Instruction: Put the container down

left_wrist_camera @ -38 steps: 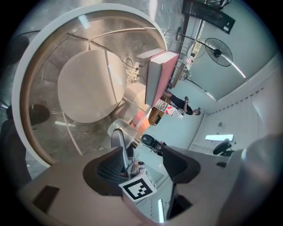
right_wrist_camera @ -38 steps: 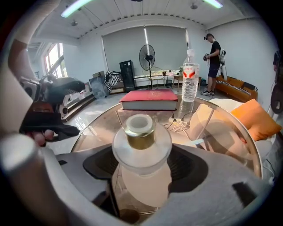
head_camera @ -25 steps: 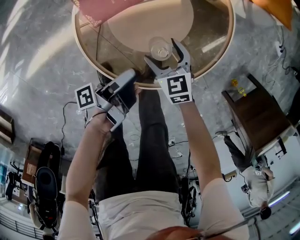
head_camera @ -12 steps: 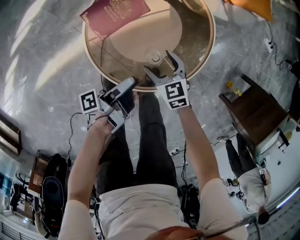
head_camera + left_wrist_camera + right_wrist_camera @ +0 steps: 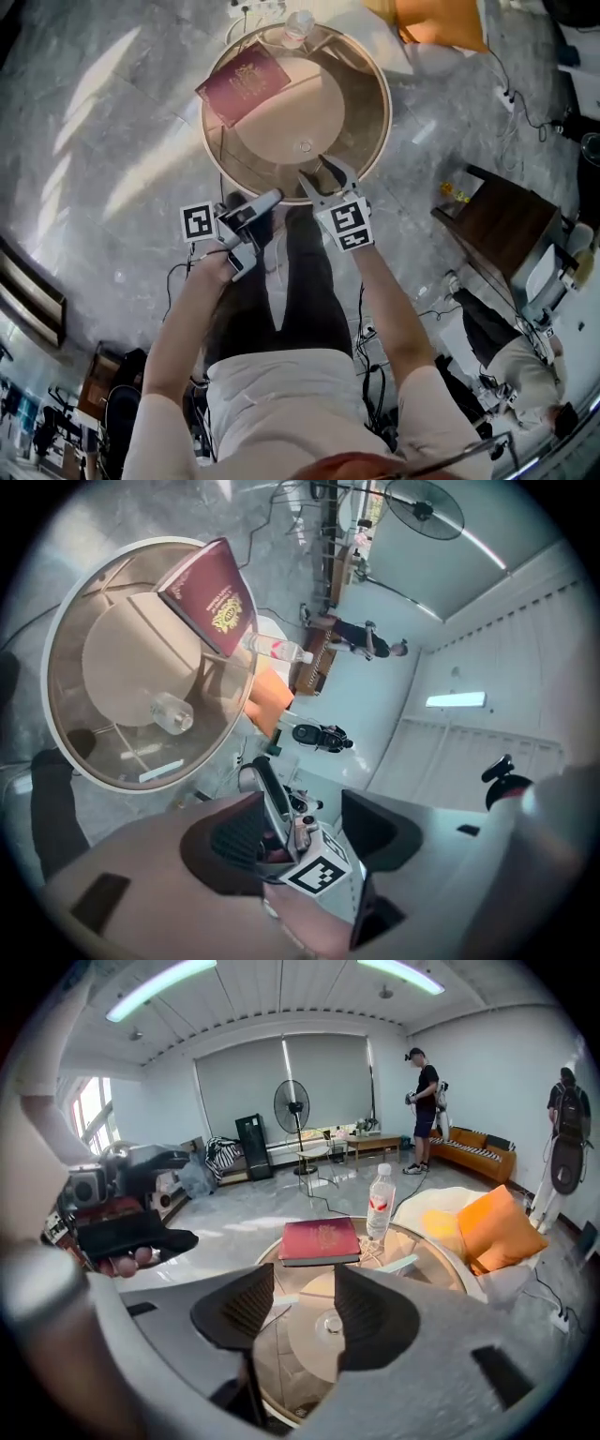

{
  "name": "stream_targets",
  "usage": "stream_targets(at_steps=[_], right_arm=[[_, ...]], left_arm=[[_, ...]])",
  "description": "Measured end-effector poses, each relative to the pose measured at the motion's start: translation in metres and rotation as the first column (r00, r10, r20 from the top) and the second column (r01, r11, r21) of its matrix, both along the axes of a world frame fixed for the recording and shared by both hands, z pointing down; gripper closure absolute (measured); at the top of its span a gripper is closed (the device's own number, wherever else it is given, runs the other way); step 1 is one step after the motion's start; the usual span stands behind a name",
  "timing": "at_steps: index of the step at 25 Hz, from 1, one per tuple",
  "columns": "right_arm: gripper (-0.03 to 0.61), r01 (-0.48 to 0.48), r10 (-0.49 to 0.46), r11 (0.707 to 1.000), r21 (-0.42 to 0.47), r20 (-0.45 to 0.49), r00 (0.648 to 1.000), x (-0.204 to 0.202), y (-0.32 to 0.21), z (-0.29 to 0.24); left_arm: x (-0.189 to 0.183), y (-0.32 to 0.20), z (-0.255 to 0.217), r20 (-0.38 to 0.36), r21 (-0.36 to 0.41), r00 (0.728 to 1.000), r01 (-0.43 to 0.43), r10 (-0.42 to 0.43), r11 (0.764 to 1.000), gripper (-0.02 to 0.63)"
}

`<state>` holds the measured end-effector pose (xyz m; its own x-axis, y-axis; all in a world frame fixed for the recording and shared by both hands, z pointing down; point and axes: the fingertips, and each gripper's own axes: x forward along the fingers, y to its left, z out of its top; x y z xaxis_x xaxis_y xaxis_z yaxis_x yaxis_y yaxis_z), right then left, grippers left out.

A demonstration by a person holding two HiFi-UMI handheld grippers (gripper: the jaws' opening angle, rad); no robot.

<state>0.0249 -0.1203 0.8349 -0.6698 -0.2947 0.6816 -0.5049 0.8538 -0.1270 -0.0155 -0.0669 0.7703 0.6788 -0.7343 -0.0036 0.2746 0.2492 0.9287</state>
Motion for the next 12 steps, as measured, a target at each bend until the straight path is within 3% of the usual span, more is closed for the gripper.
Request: stream_targets(at_steps=[7, 12], right_arm=[[0.473, -0.027, 0.027, 1.000, 0.016, 0.037, 0.999, -0.007, 0.036, -0.115], [0.542, -0.027, 0.025, 0.998, 0.051, 0.046, 0.999, -0.015, 0.055, -0.176]], left_arm=[[-0.006, 0.032, -0.108, 0.109, 0.114, 0.979, -0.187, 0.175, 0.976, 0.411], [-0.030, 0.044, -0.156, 0.152, 0.168, 0.972, -0.204, 0.179, 0.964, 0.454]])
